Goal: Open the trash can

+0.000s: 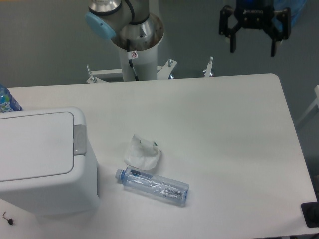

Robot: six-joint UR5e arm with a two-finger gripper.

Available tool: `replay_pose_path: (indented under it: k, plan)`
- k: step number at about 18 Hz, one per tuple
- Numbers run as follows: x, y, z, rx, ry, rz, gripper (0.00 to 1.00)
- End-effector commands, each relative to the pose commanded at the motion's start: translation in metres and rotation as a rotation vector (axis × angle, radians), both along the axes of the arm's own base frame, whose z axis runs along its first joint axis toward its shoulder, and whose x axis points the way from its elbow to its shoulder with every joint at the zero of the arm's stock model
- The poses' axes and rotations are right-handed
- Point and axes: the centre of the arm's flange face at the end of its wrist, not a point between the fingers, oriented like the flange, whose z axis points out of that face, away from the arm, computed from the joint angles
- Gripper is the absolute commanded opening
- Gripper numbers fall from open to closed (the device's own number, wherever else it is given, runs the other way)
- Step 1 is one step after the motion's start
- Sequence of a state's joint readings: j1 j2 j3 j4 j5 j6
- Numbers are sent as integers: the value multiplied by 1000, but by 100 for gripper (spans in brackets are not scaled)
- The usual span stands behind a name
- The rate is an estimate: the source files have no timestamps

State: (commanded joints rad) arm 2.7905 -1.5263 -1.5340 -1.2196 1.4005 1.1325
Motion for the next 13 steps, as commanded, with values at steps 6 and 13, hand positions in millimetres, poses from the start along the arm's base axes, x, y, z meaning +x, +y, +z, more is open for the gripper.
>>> replay_pose_path:
  k: [6,13]
  plan:
    - [26,47,0,95,-25,91,100]
    - [59,107,-10,218,-101,225,100]
